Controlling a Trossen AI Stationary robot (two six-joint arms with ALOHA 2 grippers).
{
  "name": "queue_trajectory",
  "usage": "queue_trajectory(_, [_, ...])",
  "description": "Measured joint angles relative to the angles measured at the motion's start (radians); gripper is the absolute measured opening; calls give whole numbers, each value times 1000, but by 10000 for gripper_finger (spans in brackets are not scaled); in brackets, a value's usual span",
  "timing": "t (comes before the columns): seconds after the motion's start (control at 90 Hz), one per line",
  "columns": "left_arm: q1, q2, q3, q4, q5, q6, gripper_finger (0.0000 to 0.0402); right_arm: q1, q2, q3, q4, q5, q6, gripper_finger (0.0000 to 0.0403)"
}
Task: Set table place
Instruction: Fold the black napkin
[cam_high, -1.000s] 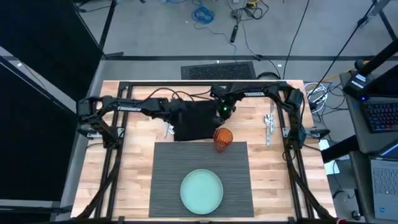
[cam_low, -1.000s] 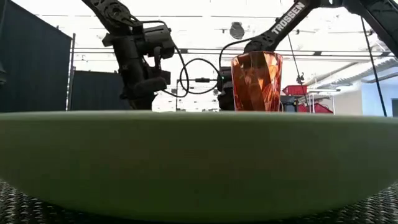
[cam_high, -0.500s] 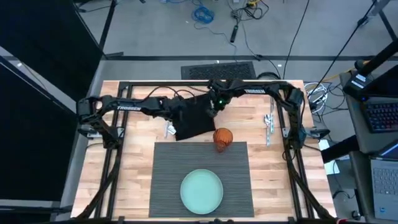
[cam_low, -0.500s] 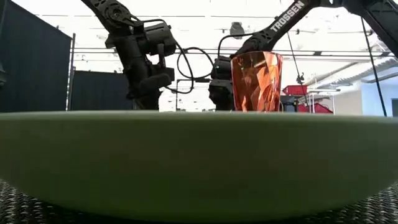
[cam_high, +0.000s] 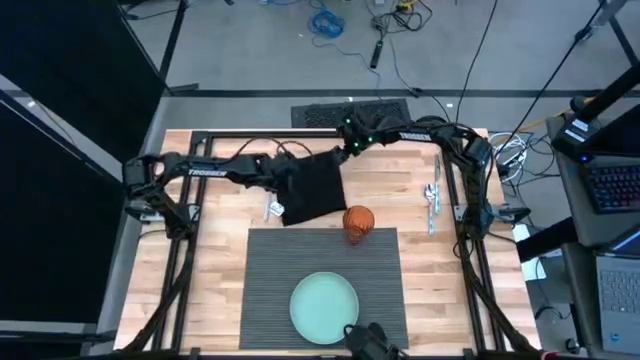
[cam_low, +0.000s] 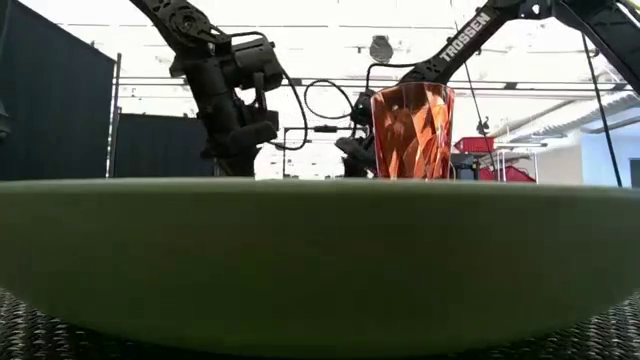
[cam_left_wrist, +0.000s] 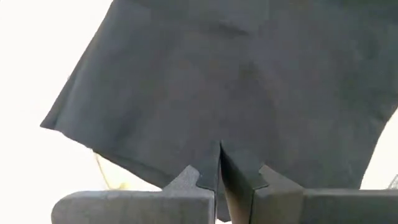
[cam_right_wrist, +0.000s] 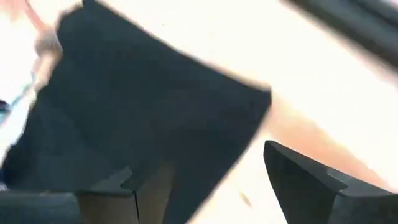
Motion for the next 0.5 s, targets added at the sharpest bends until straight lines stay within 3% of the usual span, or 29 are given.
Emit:
queue_trajectory(0.122, [75, 0, 0, 63, 118, 3, 0, -11, 0, 0, 13, 0, -3, 231])
queue_trajectory(0.256, [184, 0, 0, 63, 177, 36, 0, -25, 0, 0, -3, -7, -50, 231])
queue_trajectory(0.5, [379, 0, -38, 70, 393, 65, 0, -64, 0, 0, -13, -88, -110, 231])
